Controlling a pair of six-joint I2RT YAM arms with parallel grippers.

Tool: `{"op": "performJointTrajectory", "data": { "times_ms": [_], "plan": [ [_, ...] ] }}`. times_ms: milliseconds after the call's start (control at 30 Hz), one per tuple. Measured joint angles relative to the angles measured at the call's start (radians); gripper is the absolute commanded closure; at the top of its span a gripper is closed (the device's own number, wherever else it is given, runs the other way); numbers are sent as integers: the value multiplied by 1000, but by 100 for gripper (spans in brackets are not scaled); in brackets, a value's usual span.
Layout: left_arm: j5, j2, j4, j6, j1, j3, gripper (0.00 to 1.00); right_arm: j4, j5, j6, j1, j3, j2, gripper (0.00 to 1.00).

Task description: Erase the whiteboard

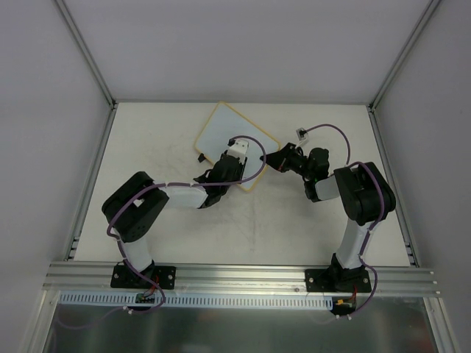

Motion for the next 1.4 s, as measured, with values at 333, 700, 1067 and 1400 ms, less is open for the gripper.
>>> {"op": "performJointTrajectory", "data": {
  "times_ms": [333, 700, 1067, 1400],
  "plan": [
    [30, -48, 80, -86, -14, -113, 100, 1, -5, 5, 0, 0, 0, 100],
    [1, -27, 67, -104, -75, -106, 100, 1, -5, 0, 0, 0, 0, 100],
    [-32, 13, -25, -81, -82, 18, 100, 2, 11, -3, -6, 0, 0, 100],
    [12, 40, -49, -71, -45, 103, 100, 2, 20, -3, -8, 0, 0, 100]
  ]
}}
